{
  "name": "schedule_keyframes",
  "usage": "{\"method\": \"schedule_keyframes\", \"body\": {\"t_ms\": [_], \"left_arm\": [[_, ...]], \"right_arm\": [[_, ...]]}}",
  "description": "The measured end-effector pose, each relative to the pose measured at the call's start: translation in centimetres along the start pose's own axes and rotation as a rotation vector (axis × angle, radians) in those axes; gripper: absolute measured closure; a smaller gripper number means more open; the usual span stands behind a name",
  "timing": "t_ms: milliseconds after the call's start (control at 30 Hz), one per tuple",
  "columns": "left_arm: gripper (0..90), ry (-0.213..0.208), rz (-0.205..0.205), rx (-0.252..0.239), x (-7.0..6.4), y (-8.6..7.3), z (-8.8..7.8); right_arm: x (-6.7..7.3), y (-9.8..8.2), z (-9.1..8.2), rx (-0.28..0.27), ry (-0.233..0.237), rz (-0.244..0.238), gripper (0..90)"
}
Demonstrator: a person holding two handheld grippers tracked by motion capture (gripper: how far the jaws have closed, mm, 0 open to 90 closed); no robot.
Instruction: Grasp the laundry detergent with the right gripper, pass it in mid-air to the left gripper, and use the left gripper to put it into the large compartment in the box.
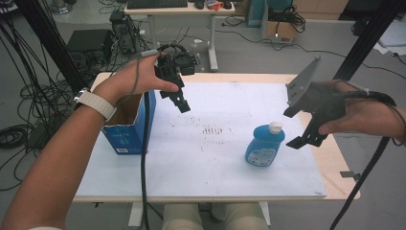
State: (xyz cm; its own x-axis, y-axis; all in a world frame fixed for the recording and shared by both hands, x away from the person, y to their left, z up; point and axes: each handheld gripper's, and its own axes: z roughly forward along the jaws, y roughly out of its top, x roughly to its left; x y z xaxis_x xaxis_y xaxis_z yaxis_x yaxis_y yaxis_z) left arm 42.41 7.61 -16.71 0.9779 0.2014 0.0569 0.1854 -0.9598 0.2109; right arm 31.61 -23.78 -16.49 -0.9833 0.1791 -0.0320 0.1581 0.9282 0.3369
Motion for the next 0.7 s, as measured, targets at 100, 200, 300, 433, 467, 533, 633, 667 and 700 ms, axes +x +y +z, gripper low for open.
{"method": "schedule_keyframes", "body": {"t_ms": [100,200,300,433,467,533,633,667,700], "left_arm": [[9.9,0.003,0.0,-0.006,-0.06,0.04,-0.01],[9.9,0.002,0.006,-0.007,-0.1,0.08,-0.06],[10.0,0.001,-0.002,-0.016,-0.21,0.06,-0.13],[9.9,0.003,-0.014,-0.018,-0.27,0.0,-0.22],[9.7,0.0,-0.011,-0.018,-0.32,0.0,-0.24],[9.4,0.007,-0.006,-0.016,-0.53,0.0,-0.29],[9.0,0.012,0.002,-0.015,-0.59,0.0,-0.26],[8.9,0.012,0.002,-0.015,-0.59,0.0,-0.26],[8.8,0.014,0.005,-0.018,-0.59,-0.01,-0.24]], "right_arm": [[0.02,-0.02,-0.01,-0.003,-0.001,0.004,10.7],[0.16,-0.02,-0.13,-0.01,-0.007,0.002,10.3],[0.28,-0.01,-0.27,-0.016,-0.012,0.001,9.5],[0.37,-0.01,-0.37,-0.029,-0.016,0.005,7.7],[0.37,0.01,-0.38,-0.023,-0.013,0.006,7.7],[0.46,-0.01,-0.38,-0.027,-0.017,0.007,7.7],[0.5,-0.08,-0.58,-0.026,-0.027,0.002,7.4],[0.5,-0.08,-0.58,-0.026,-0.027,0.002,7.4],[0.51,-0.16,-0.67,-0.027,-0.031,0.002,7.3]]}}
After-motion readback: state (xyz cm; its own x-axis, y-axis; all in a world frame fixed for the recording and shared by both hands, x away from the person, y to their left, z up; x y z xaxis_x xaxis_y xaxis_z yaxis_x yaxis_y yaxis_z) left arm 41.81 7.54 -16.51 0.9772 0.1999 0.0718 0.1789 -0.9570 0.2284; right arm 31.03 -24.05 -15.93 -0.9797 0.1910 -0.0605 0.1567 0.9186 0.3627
